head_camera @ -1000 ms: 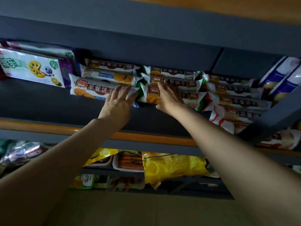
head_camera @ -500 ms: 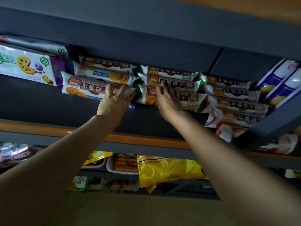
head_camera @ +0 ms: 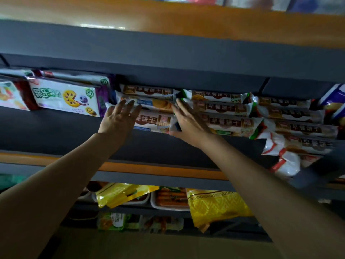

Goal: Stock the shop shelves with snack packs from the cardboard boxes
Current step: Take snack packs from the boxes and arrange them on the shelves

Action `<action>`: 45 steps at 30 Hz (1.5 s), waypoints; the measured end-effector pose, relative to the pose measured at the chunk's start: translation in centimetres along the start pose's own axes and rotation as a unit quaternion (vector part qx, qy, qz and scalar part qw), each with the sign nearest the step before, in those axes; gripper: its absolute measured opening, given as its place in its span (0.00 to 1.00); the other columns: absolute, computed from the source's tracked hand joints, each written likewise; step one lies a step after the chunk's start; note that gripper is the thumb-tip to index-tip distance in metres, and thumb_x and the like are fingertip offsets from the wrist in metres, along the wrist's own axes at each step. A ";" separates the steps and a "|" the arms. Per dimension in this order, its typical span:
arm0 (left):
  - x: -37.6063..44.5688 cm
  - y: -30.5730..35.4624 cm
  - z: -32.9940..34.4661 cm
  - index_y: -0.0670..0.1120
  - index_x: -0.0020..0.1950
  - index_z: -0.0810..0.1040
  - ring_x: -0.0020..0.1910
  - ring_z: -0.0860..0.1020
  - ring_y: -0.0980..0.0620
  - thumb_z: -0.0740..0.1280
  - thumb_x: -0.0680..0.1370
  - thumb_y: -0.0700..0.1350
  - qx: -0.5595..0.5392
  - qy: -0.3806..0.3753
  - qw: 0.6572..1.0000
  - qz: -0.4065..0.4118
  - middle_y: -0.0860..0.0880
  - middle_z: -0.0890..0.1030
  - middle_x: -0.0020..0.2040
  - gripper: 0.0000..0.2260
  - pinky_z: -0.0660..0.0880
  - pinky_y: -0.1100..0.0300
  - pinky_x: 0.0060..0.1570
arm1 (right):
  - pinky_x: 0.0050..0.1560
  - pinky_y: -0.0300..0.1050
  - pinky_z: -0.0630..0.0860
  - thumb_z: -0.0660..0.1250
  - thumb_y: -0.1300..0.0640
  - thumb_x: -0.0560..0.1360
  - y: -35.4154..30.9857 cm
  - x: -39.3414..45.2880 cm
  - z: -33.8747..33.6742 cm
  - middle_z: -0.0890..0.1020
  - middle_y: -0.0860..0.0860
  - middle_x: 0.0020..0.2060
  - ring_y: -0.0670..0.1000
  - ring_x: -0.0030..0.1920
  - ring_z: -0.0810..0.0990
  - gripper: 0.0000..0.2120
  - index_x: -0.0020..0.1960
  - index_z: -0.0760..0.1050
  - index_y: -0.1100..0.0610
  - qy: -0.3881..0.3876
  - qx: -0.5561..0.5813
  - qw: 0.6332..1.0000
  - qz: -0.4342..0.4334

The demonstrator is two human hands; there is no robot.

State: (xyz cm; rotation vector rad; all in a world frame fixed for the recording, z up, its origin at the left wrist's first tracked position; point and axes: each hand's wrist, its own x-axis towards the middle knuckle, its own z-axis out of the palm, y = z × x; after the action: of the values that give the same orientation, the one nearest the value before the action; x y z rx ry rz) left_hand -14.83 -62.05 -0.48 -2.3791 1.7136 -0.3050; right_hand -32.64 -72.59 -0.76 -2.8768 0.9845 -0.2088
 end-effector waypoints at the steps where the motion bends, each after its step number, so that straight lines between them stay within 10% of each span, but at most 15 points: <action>1: 0.1 -0.8 0.5 0.48 0.77 0.45 0.76 0.47 0.45 0.59 0.79 0.45 -0.008 0.003 1.000 0.006 0.46 0.46 0.77 0.31 0.51 0.50 0.71 | 0.73 0.54 0.40 0.64 0.46 0.76 -1.0 0.9 0.6 0.43 0.55 0.77 0.55 0.76 0.41 0.40 0.77 0.45 0.57 -0.014 0.003 1.000 0.012; 12: 1.5 -6.6 4.3 0.44 0.71 0.67 0.61 0.71 0.35 0.71 0.72 0.41 -0.079 0.138 0.981 0.111 0.38 0.72 0.64 0.28 0.67 0.44 0.61 | 0.73 0.57 0.46 0.72 0.41 0.68 -4.1 5.1 1.7 0.51 0.54 0.76 0.60 0.75 0.48 0.43 0.76 0.53 0.48 -0.025 -0.005 0.994 0.110; 26: 3.8 -6.1 4.0 0.40 0.74 0.56 0.76 0.49 0.46 0.61 0.69 0.69 -0.187 0.043 0.968 0.159 0.43 0.54 0.76 0.45 0.41 0.51 0.73 | 0.74 0.53 0.41 0.68 0.40 0.71 -4.7 3.8 1.5 0.71 0.55 0.68 0.58 0.76 0.50 0.32 0.69 0.65 0.55 -0.005 -0.066 0.992 0.106; 32: 3.5 -4.5 3.7 0.38 0.74 0.51 0.76 0.52 0.45 0.66 0.74 0.57 -0.125 0.066 0.984 0.107 0.41 0.55 0.76 0.40 0.43 0.54 0.73 | 0.73 0.53 0.36 0.67 0.41 0.72 -5.0 5.4 1.5 0.71 0.53 0.67 0.53 0.71 0.64 0.29 0.66 0.67 0.58 -0.026 -0.148 0.986 0.074; 45: 1.4 -5.1 4.6 0.41 0.76 0.47 0.76 0.49 0.48 0.57 0.81 0.45 -0.069 0.087 0.990 0.089 0.43 0.51 0.77 0.28 0.42 0.53 0.73 | 0.73 0.53 0.36 0.63 0.48 0.77 -6.4 4.6 1.3 0.54 0.54 0.76 0.60 0.76 0.45 0.34 0.77 0.51 0.56 -0.038 -0.148 0.977 0.148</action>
State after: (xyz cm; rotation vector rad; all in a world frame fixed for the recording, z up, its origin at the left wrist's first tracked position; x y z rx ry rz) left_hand -8.49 -61.63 -3.41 -2.3288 2.0741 -0.3884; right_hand -25.03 -70.34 -0.79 -2.9089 1.5248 0.0783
